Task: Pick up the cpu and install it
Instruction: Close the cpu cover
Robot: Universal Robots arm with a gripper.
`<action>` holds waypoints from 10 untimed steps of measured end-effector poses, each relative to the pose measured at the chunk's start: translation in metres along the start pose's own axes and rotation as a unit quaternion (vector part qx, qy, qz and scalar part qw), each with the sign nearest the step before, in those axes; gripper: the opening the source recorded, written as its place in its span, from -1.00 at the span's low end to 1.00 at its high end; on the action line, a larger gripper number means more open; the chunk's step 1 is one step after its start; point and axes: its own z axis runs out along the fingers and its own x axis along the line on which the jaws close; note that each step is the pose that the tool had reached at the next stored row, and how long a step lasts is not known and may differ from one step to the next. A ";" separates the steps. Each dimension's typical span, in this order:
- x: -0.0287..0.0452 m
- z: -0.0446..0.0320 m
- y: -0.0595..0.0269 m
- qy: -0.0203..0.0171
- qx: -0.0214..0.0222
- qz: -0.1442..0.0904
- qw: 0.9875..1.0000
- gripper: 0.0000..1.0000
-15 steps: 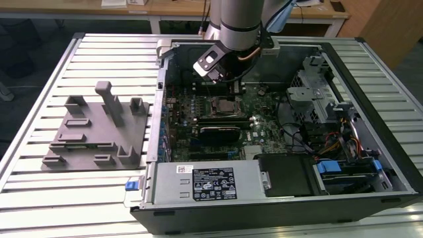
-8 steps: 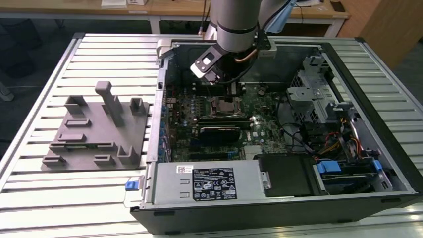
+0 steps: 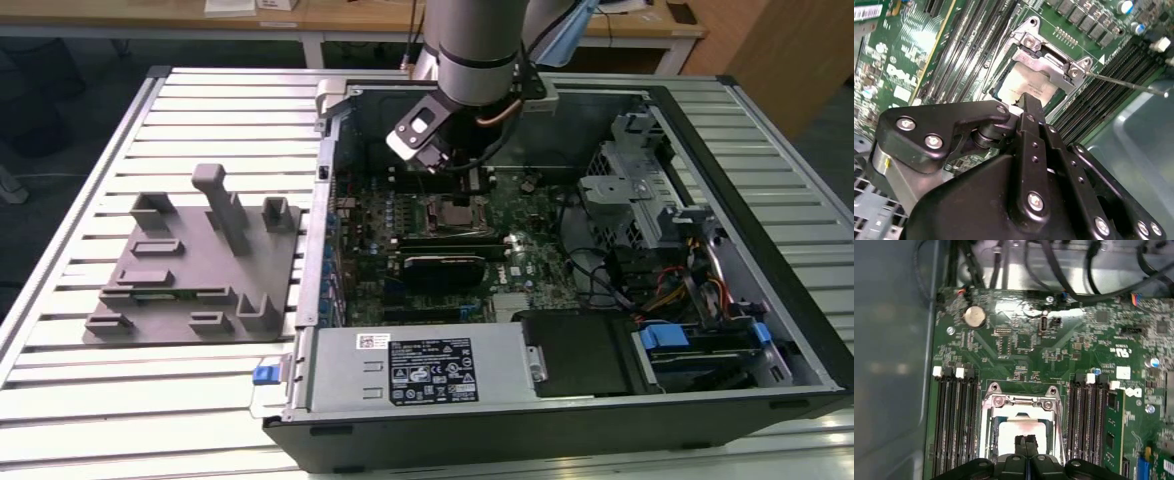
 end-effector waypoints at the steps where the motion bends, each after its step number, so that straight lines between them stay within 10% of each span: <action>1: 0.0000 0.0001 0.0000 0.000 0.000 -0.009 1.000 -0.79; 10: 0.0000 0.0008 0.0000 0.000 0.002 -0.091 0.996 -0.79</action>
